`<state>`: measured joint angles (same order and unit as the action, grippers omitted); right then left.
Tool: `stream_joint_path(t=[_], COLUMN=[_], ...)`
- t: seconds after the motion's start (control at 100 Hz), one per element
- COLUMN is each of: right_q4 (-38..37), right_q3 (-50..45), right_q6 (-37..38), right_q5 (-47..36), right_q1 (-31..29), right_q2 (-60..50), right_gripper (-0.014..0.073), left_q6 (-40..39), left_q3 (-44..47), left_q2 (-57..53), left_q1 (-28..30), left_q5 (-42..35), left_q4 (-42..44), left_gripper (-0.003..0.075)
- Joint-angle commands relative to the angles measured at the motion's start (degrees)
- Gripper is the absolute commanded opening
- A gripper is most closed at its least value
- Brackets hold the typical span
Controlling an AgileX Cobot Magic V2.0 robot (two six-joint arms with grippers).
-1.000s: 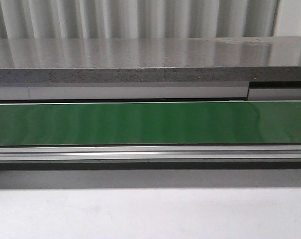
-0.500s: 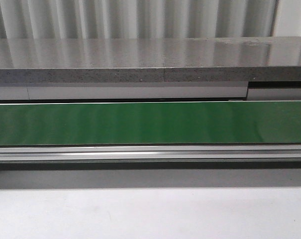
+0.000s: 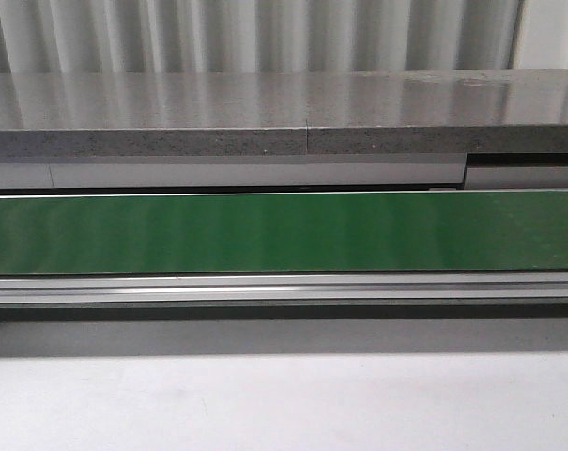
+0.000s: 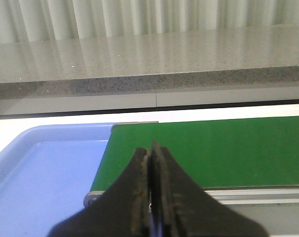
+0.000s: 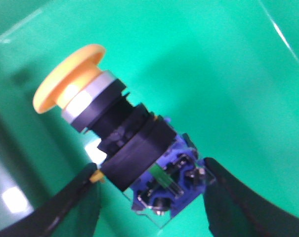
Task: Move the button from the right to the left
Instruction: 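Carry the button onto the conveyor belt and open the right gripper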
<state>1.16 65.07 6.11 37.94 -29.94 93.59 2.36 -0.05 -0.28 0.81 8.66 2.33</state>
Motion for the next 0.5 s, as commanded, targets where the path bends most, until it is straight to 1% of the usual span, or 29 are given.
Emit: stream_joint_path(t=[0.0,0.1,0.29,0.41,0.49], right_q4=[0.5,0.5,0.5,0.5,0.5], right_q3=[1.9,1.9,1.6,0.0,-1.4], right_q6=[1.0,3.1,6.6,8.4,9.8], right_q5=[0.6,3.1,8.1,8.1,7.4], right_q1=[1.7,5.3,14.3,19.9,22.6], right_q2=[-5.8,-8.9,-12.0,-12.2,-12.2], right_gripper=[0.0111,0.0111,0.0111,0.0111,0.0111], left_q6=[-0.1,-0.1,-0.1,-0.1,-0.1], left_q3=[1.3,1.3,1.3,1.3,1.3], left_q2=[-2.1,-2.1,-2.1,-2.1,-2.1], left_q1=[-0.6,-0.6,-0.6,-0.6,-0.6], left_q5=[-4.7,-4.7,-4.7,-4.7,-4.7], left_q4=[-0.1,-0.1,-0.1,-0.1,-0.1], left_gripper=[-0.0020,-0.0020,-0.0020,-0.0020,-0.0020])
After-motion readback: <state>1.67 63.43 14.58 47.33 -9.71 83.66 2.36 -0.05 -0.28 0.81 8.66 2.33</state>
